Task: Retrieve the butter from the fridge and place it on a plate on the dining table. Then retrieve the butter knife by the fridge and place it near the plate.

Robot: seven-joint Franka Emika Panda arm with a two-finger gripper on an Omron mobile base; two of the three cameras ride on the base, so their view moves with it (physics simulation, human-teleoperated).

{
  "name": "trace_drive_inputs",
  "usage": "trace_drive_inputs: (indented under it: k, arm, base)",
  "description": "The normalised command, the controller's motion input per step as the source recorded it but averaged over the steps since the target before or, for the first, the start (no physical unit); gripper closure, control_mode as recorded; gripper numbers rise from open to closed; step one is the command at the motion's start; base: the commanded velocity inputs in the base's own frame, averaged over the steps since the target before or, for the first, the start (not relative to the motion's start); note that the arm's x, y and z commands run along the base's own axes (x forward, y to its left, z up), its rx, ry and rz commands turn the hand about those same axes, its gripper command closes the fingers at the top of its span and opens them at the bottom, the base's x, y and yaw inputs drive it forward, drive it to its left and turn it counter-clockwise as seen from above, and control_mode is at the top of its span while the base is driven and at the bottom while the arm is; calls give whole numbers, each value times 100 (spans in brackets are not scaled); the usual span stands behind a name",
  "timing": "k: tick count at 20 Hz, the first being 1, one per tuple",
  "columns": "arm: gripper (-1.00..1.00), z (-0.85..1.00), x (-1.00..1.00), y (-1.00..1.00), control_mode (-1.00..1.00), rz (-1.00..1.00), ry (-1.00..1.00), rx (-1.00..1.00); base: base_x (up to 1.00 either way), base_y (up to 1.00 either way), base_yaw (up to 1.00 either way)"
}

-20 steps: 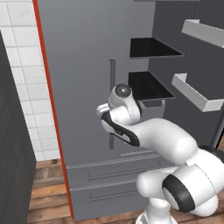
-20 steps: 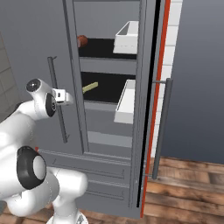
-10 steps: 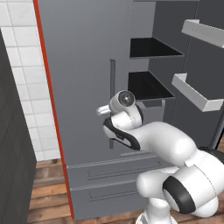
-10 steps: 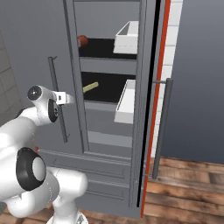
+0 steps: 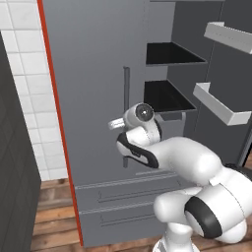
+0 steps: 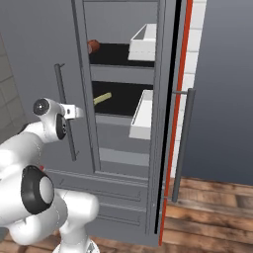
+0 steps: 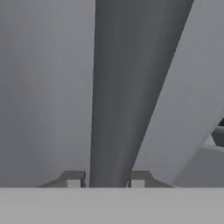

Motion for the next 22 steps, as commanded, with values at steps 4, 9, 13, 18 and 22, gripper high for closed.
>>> trace_drive_inputs:
  k: [4, 9, 13, 18, 22]
  arm:
    - [100, -1, -46, 66, -100, 15, 10, 1]
    - [100, 0, -79, 91, -100, 18, 1, 0]
    - [100, 0, -83, 100, -100, 22, 1, 0]
    - [100, 0, -89, 100, -100, 21, 1, -4]
    - [100, 0, -97, 100, -100, 18, 0, -5]
  base:
    - [0, 0, 0]
    - [0, 0, 0]
    - [0, 0, 0]
    - [0, 0, 0]
    - [0, 0, 0]
